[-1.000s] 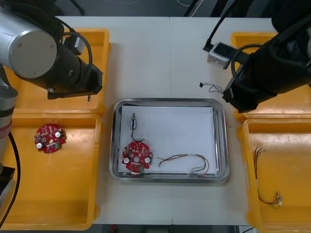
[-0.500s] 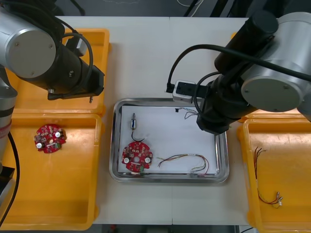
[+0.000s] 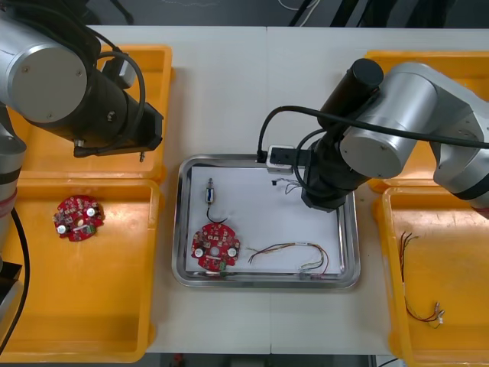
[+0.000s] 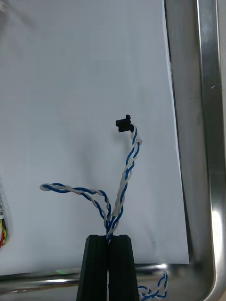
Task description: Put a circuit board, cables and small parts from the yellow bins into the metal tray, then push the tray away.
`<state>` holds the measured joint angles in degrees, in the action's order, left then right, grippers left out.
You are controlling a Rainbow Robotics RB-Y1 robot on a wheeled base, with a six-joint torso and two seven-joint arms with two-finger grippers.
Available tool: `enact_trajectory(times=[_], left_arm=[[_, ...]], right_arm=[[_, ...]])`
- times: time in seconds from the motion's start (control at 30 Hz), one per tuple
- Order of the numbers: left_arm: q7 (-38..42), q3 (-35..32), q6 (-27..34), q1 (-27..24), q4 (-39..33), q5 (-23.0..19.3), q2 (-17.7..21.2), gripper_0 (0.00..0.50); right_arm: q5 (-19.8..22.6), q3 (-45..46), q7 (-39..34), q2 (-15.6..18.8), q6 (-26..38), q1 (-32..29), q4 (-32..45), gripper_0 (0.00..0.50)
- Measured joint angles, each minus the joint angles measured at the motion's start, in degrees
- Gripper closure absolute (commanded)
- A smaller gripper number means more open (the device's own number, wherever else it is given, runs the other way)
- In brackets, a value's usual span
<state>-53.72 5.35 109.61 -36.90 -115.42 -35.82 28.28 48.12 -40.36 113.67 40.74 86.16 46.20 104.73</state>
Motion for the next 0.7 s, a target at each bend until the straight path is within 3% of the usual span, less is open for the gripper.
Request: enact_trajectory(times=[0.13, 0.37, 0.43, 0.47, 0.5, 0.57, 0.63, 0.7], left_arm=[[0.0, 0.0, 0.0, 0.0, 0.0, 0.0, 0.0, 0.500], [0.0, 0.0, 0.0, 0.0, 0.0, 0.0, 0.1, 0.500], [0.0, 0.0, 0.0, 0.0, 0.0, 0.0, 0.1, 0.500], [0.0, 0.0, 0.0, 0.0, 0.0, 0.0, 0.1, 0.500], [0.0, 0.0, 0.0, 0.0, 0.0, 0.0, 0.1, 0.500], [0.0, 0.0, 0.0, 0.0, 0.0, 0.0, 0.1, 0.500], [0.0, 0.0, 0.0, 0.0, 0.0, 0.0, 0.1, 0.500], [0.0, 0.0, 0.0, 0.0, 0.0, 0.0, 0.1, 0.500]], right_arm=[[-2.7, -2.7, 0.0, -0.1, -1.7, 0.0, -0.8, 0.500], [-2.9, -5.0, 0.0, -0.8, -1.9, 0.0, -2.5, 0.485], [-2.9, -5.1, 0.0, -1.4, -1.9, 0.0, -3.1, 0.406], [-3.0, -5.1, 0.0, -1.8, -2.0, 0.0, -3.2, 0.392], [-3.1, -5.1, 0.0, -2.0, -2.3, 0.0, -3.2, 0.314], [-3.6, -5.1, 0.0, -2.4, -3.6, 0.0, -3.2, 0.053], [-3.9, -5.1, 0.0, -2.8, -5.4, 0.0, -3.2, 0.000], [-4.1, -5.1, 0.0, -3.1, -6.5, 0.0, -3.2, 0.000]])
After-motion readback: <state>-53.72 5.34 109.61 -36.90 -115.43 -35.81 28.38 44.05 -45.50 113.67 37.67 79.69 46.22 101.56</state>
